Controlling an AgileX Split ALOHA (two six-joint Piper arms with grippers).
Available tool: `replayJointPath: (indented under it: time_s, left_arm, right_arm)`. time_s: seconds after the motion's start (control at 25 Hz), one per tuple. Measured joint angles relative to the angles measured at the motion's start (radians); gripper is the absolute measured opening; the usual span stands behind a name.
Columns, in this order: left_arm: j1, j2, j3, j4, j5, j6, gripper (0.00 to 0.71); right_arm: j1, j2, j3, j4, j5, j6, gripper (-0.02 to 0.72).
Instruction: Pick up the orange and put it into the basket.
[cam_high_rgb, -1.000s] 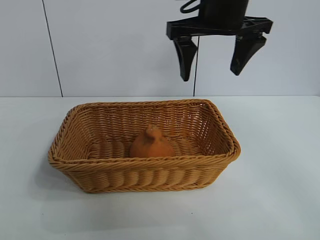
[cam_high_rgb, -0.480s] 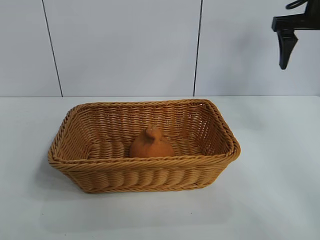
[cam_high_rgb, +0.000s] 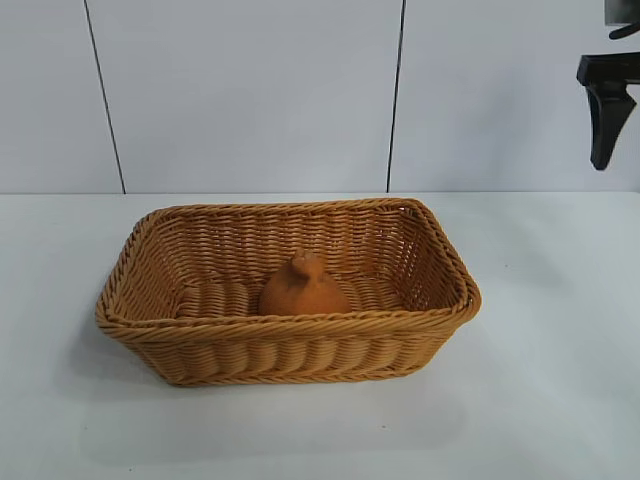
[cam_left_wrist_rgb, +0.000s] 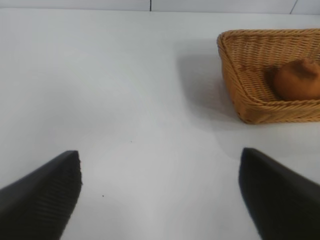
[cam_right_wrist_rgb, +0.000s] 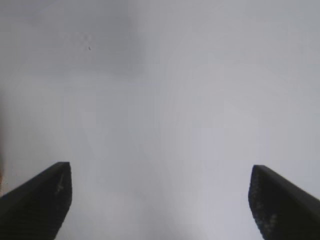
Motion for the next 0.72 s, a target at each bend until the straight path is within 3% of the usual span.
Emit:
replayJointPath:
  time_s: [0.52, 0.72]
  left_arm:
    - [0.000, 0.000, 0.000, 0.000, -0.001, 0.001, 0.613]
    - [0.000, 0.000, 0.000, 0.000, -0.001, 0.001, 0.613]
  right_arm:
    - [0.000, -0.571, 0.671, 0.009, -0.003, -0.006, 0.661]
    - [0.000, -0.856, 0.857, 0.010, -0.104, -0.007, 0.661]
